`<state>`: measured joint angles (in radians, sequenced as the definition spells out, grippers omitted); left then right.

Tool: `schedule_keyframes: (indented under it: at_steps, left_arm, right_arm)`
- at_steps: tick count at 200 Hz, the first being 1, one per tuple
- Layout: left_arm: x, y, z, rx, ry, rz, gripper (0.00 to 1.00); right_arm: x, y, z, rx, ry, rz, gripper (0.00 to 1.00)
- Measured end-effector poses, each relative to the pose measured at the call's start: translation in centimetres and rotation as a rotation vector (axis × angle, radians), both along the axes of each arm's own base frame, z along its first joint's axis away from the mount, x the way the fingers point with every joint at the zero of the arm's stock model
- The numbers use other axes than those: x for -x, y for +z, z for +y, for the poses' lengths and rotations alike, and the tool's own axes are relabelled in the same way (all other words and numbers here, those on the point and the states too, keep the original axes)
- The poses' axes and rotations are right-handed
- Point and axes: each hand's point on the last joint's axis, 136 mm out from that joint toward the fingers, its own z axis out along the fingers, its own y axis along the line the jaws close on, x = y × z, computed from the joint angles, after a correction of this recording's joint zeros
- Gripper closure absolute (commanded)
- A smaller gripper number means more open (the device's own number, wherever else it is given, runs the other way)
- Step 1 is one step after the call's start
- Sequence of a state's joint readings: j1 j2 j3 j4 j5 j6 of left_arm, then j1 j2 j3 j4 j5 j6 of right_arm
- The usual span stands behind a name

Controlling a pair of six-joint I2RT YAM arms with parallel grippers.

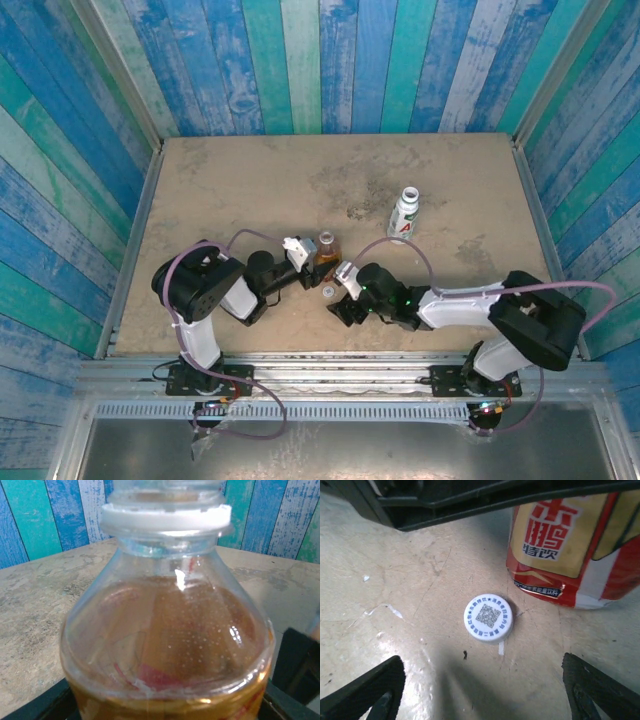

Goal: Screw on the bottle caps

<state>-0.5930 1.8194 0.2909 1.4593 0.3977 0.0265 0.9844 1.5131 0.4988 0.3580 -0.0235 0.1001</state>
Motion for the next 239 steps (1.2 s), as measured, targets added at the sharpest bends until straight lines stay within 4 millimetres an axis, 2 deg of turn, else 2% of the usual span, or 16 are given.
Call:
schedule_keyframes:
  at_steps: [66, 137, 173, 239]
  left_arm:
    - [-0.7, -0.1, 0.5, -0.009, 0.049, -0.006, 0.35]
    - [-1.0, -0.1, 0.8, -0.011, 0.073, -0.007, 0.35]
    - [-1.1, -0.1, 0.8, -0.013, 0.074, -0.007, 0.35]
    - [-1.2, -0.1, 0.8, -0.014, 0.076, -0.008, 0.35]
  right_arm:
    - [-2.0, -0.8, 1.6, 0.001, -0.045, -0.029, 0.41]
    - [-2.5, -1.2, 1.9, 0.014, -0.058, -0.033, 0.57]
    - [-2.5, -1.2, 1.9, 0.015, -0.059, -0.035, 0.64]
    - [-2.5, -1.2, 1.9, 0.018, -0.059, -0.032, 0.69]
